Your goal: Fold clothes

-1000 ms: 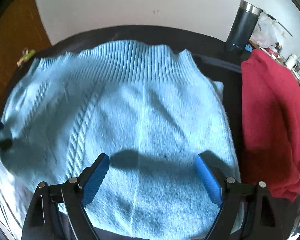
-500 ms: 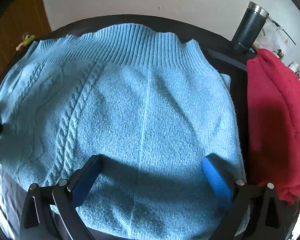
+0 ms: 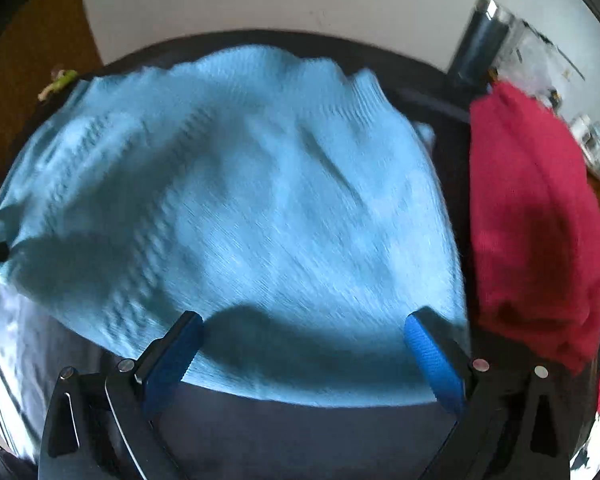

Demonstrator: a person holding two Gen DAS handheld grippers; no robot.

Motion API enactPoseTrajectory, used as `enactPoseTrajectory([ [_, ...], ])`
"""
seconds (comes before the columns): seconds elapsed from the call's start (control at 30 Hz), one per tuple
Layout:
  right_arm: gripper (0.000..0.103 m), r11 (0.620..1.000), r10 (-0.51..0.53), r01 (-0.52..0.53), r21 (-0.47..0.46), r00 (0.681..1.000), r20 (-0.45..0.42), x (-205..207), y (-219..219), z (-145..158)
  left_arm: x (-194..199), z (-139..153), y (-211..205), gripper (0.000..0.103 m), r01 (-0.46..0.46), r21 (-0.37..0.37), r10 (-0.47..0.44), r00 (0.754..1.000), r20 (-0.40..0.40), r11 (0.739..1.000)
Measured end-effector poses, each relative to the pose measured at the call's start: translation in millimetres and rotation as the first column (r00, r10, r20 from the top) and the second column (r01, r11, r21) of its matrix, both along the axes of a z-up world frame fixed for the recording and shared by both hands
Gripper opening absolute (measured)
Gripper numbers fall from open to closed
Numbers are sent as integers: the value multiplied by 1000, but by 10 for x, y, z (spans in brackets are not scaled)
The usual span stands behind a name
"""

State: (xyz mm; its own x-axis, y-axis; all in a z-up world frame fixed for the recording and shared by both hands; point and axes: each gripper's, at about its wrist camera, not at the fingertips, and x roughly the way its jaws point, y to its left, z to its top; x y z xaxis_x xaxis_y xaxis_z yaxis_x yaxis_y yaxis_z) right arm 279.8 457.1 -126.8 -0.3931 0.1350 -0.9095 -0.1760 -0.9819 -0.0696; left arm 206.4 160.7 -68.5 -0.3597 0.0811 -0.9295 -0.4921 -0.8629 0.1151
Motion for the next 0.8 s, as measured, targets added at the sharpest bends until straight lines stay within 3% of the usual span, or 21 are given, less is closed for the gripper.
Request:
enactPoseTrajectory([
  [0.23,102,999,-30,31,-32,999,40,99,76,-176,42,-95,17,87,34,-3,-34,999,-13,999],
  [0.4,102,991,-88,89,-104,996,10,236,183,-50,-39,-131,-63,94,-12,26,11,1000,15,1000],
  [0.57,102,974,-149,144,-178,989,-18,374,291,80,-68,10,-70,95,-65,59,63,997,35,996],
  [0.8,102,933,-244,223,-283,969,-40,619,438,236,-57,180,103,95,-48,123,44,999,30,991],
])
